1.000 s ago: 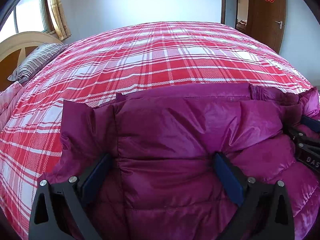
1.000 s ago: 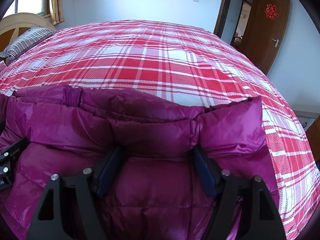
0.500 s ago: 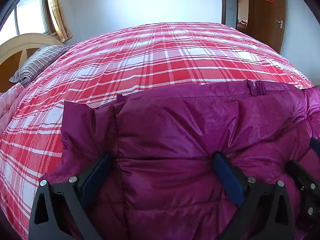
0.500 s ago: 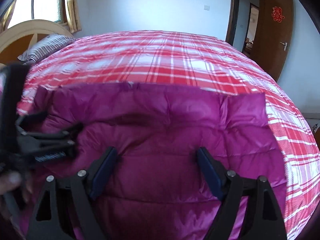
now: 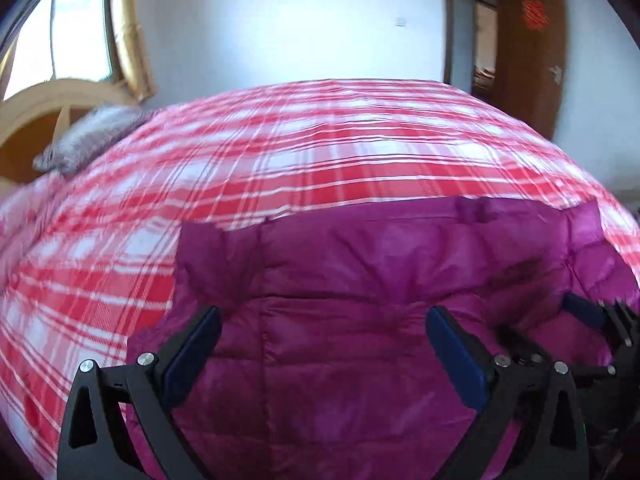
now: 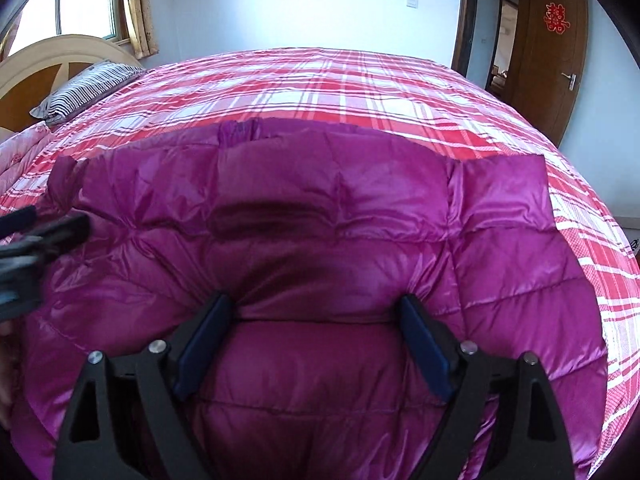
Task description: Fold large clothes
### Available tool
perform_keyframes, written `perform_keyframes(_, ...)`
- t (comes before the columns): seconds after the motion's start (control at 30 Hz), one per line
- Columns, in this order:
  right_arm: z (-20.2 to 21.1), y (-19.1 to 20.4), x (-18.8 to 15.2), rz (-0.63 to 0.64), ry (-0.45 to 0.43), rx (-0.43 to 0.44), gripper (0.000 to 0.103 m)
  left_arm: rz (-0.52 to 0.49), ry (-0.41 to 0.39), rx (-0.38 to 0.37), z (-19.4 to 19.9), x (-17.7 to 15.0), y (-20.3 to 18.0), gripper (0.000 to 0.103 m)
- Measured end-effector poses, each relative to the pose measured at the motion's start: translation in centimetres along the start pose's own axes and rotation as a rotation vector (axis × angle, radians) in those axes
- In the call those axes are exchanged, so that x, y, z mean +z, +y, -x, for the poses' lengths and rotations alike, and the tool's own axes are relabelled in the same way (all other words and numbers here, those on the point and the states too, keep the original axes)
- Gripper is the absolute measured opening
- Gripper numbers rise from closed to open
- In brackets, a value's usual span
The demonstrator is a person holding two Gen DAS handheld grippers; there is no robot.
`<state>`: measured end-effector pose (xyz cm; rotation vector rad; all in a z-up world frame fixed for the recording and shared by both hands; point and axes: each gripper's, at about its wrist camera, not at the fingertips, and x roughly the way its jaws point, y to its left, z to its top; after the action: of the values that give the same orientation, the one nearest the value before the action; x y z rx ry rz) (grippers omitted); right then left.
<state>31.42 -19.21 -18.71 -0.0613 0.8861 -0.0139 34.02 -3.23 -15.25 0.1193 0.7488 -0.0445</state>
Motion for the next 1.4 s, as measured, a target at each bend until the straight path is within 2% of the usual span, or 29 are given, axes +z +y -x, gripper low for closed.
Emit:
perform_keyframes(0.07,0.0,0.1,0.0,0.002,-0.001,-0.002,0.088,-0.087,-0.014,0.066,-0.6,-0.1,-1.4,0.102)
perform_keyframes(0.13,0.0,0.0,-0.1,0.0,-0.002,0.0,0.088,-0.111,0.015,0.123,-2.3,-0.6,-1.5,0.102)
perform_keyframes(0.17,0.0,0.0,0.0,-0.001,-0.003,0.001,0.088,-0.078,0.065,0.107,-3.5,-0.8,-0.8,0.102)
perform_keyframes(0.23,-0.1,-0.1,0.0,-0.004,-0.003,0.004,0.088,-0.001,0.081,0.069,-3.6,-0.5,0.7,0.102)
perform_keyframes(0.33,-0.1,-0.2,0.0,-0.006,-0.006,0.006,0.088,0.031,0.007,0.103,-2.3,0.6,2.6,0.102)
perform_keyframes(0.4,-0.1,-0.2,0.0,-0.006,-0.007,0.005,0.088,0.047,-0.065,0.172,-2.0,2.0,4.4,0.102)
perform_keyframes(0.47,0.0,-0.1,0.0,-0.001,-0.008,-0.001,0.088,0.08,-0.04,0.202,-3.3,3.3,6.0,0.102)
perform_keyframes(0.53,0.0,0.0,-0.1,-0.002,-0.009,0.002,0.088,0.124,0.04,0.222,-5.7,3.5,7.4,0.102)
perform_keyframes(0.57,0.0,-0.1,-0.1,-0.003,-0.009,0.003,0.088,0.174,0.111,0.197,-7.6,2.9,8.2,0.102)
perform_keyframes(0.6,0.0,-0.1,-0.1,-0.003,-0.009,0.003,0.088,0.222,0.145,0.161,-8.6,2.4,8.8,0.102)
perform_keyframes(0.63,0.0,0.0,-0.1,-0.004,-0.01,0.004,0.088,0.284,0.158,0.116,-9.0,1.8,9.5,0.102)
perform_keyframes(0.67,0.1,-0.1,-0.1,-0.005,-0.012,0.005,0.088,0.3,0.153,0.112,-9.0,1.8,9.7,0.102)
perform_keyframes(0.83,0.4,-0.4,0.0,-0.016,-0.013,0.028,0.088,0.297,0.148,0.117,-8.8,1.7,9.3,0.102)
perform_keyframes(0.9,1.4,-1.5,0.4,-0.049,-0.018,0.098,0.082,0.303,0.15,0.112,-8.8,1.6,9.2,0.102)
perform_keyframes(0.97,3.4,-3.6,1.0,-0.126,-0.081,0.14,0.083,0.302,0.151,0.114,-8.7,1.6,8.9,0.102)
perform_keyframes(1.03,4.7,-5.7,1.9,-0.171,-0.143,0.089,0.084,0.304,0.152,0.112,-8.7,1.7,8.9,0.102)
perform_keyframes(1.07,4.7,-6.6,2.4,-0.169,-0.151,0.022,0.085,0.307,0.153,0.109,-9.0,1.5,9.3,0.102)
perform_keyframes(1.1,4.1,-7.5,2.7,-0.171,-0.135,-0.036,0.085,0.309,0.154,0.107,-9.0,1.5,9.3,0.102)
perform_keyframes(1.17,1.9,-9.4,2.6,-0.213,-0.063,-0.084,0.085,0.311,0.154,0.103,-9.4,1.6,9.5,0.102)
perform_keyframes(1.23,-0.4,-10.3,1.9,-0.228,0.003,-0.075,0.085,0.313,0.157,0.101,-9.4,1.6,9.5,0.102)
perform_keyframes(1.33,-1.0,-10.1,2.0,-0.216,0.008,-0.083,0.087,0.33,0.172,0.085,-8.9,1.5,10.0,0.102)
perform_keyframes(1.4,-1.4,-10.2,2.0,-0.21,0.015,-0.082,0.088,0.361,0.169,0.034,-6.8,1.1,10.7,0.102)
